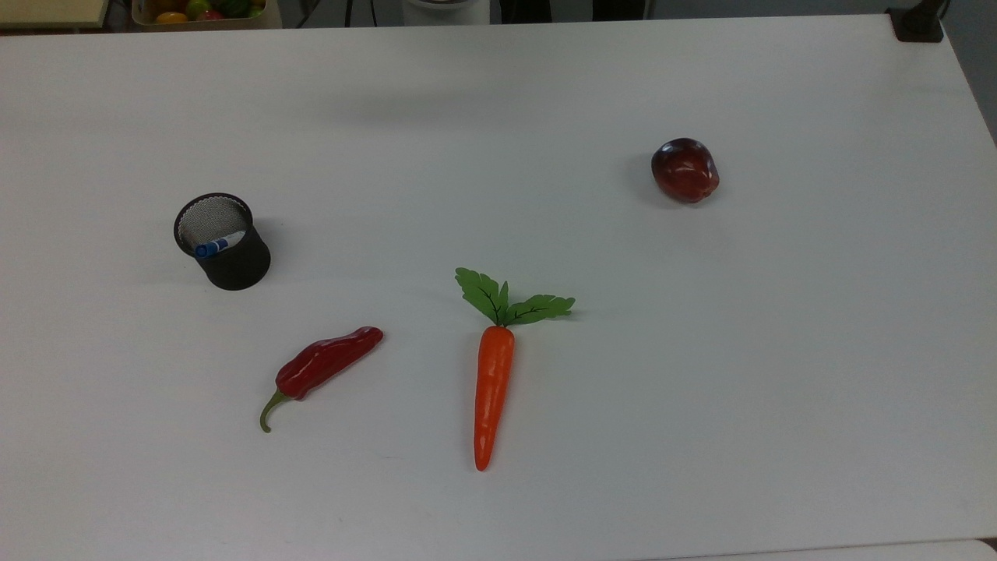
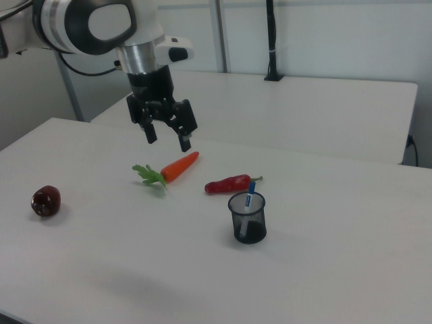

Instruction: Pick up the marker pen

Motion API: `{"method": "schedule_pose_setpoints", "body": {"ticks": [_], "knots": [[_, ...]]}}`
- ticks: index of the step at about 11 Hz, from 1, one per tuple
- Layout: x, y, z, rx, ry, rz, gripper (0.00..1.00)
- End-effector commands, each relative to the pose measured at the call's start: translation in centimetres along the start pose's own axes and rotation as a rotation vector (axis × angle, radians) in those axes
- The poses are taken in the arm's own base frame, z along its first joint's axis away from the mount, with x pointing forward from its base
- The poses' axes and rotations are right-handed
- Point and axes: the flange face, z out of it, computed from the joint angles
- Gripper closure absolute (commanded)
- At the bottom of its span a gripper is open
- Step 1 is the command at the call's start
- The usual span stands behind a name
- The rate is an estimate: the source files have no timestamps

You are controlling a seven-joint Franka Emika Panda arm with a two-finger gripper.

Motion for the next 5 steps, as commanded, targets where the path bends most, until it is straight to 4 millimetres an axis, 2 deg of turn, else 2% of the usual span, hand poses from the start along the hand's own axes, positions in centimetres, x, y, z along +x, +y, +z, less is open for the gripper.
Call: {"method": "schedule_pose_setpoints", "body": {"ticks": [1, 2, 5], "knots": [[1.6, 2.9, 1.7, -0.02, 0.042, -0.018, 0.0], [2.3, 3.1, 1.8, -0.025, 0.078, -0.015, 0.0], [5.2, 5.3, 4.7, -0.038, 0.172, 0.022, 0.0]]}}
